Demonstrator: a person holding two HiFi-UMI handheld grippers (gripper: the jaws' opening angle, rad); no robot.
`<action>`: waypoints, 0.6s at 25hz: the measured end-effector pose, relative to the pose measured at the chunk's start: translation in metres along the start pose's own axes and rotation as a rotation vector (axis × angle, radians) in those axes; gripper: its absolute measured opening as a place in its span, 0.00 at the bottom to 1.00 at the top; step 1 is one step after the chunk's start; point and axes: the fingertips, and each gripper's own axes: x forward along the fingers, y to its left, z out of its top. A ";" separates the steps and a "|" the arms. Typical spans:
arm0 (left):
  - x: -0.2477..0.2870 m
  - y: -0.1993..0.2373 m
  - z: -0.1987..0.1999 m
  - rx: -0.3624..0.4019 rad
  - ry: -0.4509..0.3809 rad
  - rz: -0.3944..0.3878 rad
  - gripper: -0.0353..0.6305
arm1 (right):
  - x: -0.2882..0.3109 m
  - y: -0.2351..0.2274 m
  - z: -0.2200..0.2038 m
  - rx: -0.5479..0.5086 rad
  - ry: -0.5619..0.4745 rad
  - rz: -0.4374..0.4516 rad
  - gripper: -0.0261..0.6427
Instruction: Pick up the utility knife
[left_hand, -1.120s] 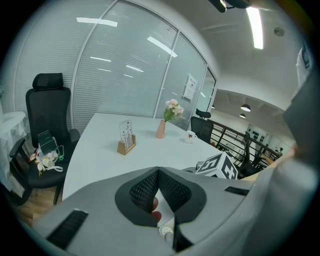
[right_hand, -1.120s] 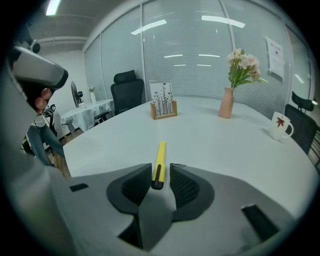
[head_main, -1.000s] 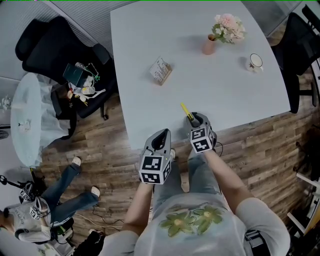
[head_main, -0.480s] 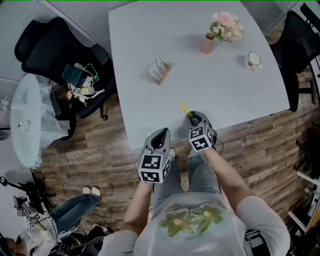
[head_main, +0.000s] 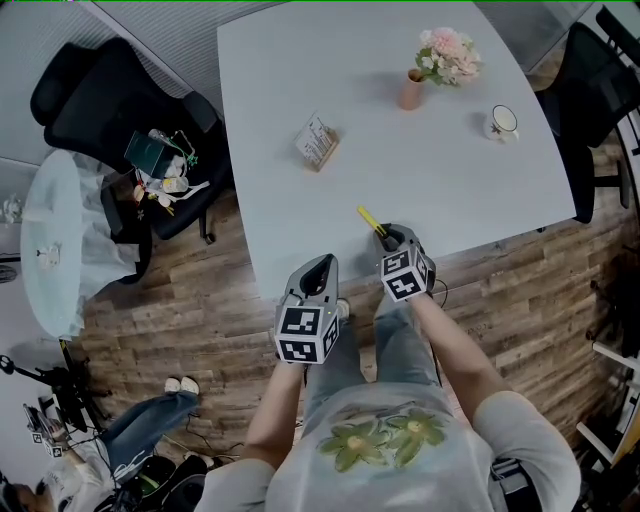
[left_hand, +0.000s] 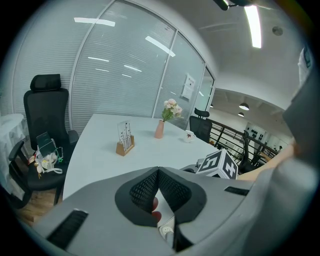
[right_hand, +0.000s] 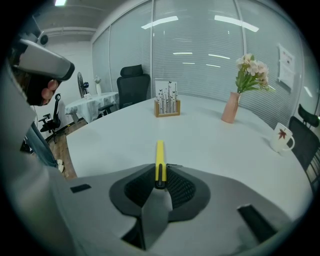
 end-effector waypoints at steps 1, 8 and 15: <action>-0.001 0.000 0.001 0.001 -0.002 0.000 0.06 | -0.001 0.000 0.000 0.000 0.000 -0.001 0.14; -0.004 -0.001 0.012 0.012 -0.021 -0.004 0.06 | -0.012 -0.001 0.004 0.005 -0.007 0.007 0.14; -0.009 -0.004 0.029 0.025 -0.050 -0.011 0.06 | -0.024 -0.002 0.013 0.006 -0.016 0.029 0.14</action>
